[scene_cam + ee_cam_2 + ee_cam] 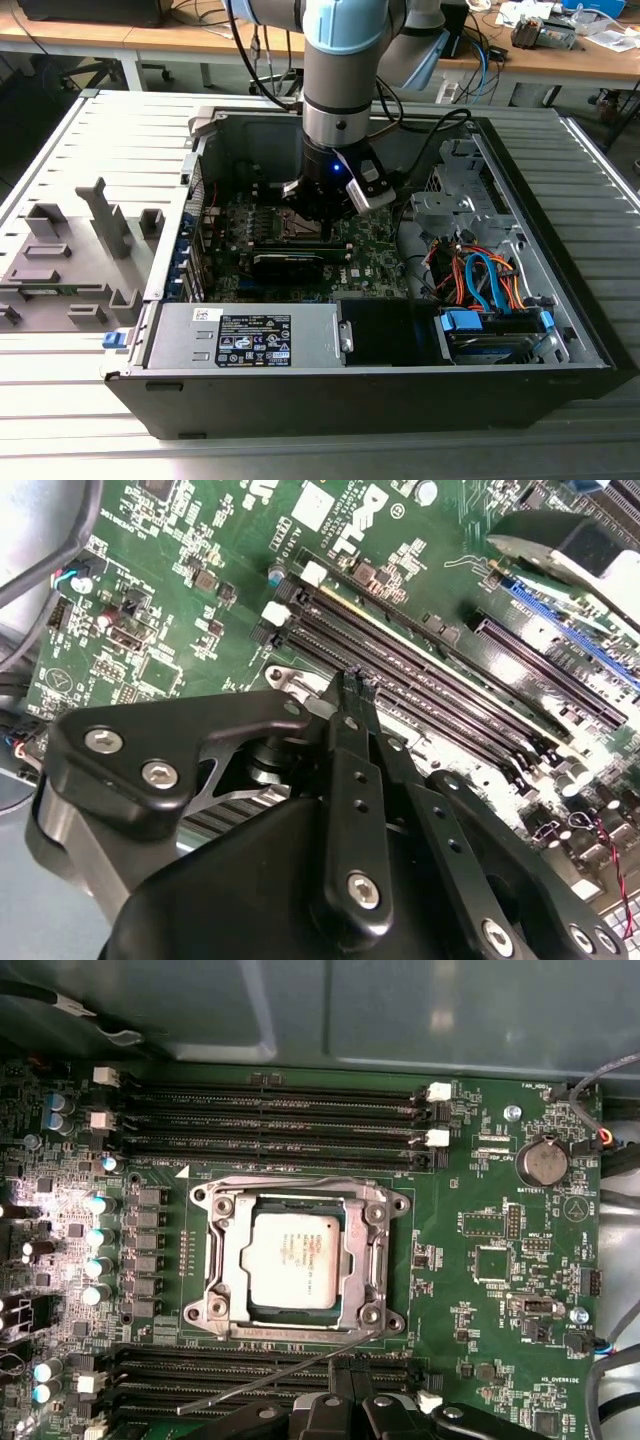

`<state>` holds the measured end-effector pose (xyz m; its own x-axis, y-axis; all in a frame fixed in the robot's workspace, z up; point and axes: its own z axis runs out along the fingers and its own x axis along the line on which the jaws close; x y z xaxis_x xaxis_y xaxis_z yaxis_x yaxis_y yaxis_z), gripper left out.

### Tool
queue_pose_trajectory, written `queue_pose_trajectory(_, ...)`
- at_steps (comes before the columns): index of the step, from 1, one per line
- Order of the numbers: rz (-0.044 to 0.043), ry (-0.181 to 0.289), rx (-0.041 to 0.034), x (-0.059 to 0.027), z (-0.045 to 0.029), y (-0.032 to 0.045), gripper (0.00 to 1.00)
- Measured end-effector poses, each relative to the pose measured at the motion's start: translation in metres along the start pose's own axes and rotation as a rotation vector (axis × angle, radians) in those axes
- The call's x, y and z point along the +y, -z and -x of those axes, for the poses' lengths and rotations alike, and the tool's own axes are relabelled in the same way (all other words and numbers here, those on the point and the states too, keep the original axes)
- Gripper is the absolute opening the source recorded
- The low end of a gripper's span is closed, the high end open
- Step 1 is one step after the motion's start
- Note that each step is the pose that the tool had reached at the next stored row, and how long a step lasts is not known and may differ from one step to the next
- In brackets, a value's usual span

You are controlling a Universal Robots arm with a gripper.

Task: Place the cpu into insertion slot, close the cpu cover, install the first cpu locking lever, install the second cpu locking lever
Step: 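Install the second cpu locking lever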

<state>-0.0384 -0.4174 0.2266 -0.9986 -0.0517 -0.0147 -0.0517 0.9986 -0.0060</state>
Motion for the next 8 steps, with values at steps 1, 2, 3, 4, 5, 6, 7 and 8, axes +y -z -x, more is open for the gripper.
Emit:
queue_pose_trajectory(1, 0.0001, 0.001, 0.0000, 0.0001, -0.0006, -0.0004, 0.11)
queue_pose_trajectory(2, 0.0002, 0.002, -0.0001, 0.0001, -0.0015, -0.0010, 0.11)
queue_pose_trajectory(3, 0.0001, 0.003, 0.0000, 0.0002, -0.0030, -0.0012, 0.11)
queue_pose_trajectory(4, 0.0002, 0.002, -0.0001, 0.0003, -0.0040, -0.0014, 0.11)
queue_pose_trajectory(5, 0.0003, 0.002, -0.0002, 0.0003, -0.0048, -0.0016, 0.11)
queue_pose_trajectory(6, 0.0004, 0.002, -0.0002, 0.0004, -0.0066, -0.0018, 0.11)
queue_pose_trajectory(7, 0.0002, 0.002, -0.0001, 0.0004, -0.0090, -0.0018, 0.11)
queue_pose_trajectory(8, 0.0003, 0.002, -0.0001, 0.0005, -0.0099, -0.0020, 0.11)
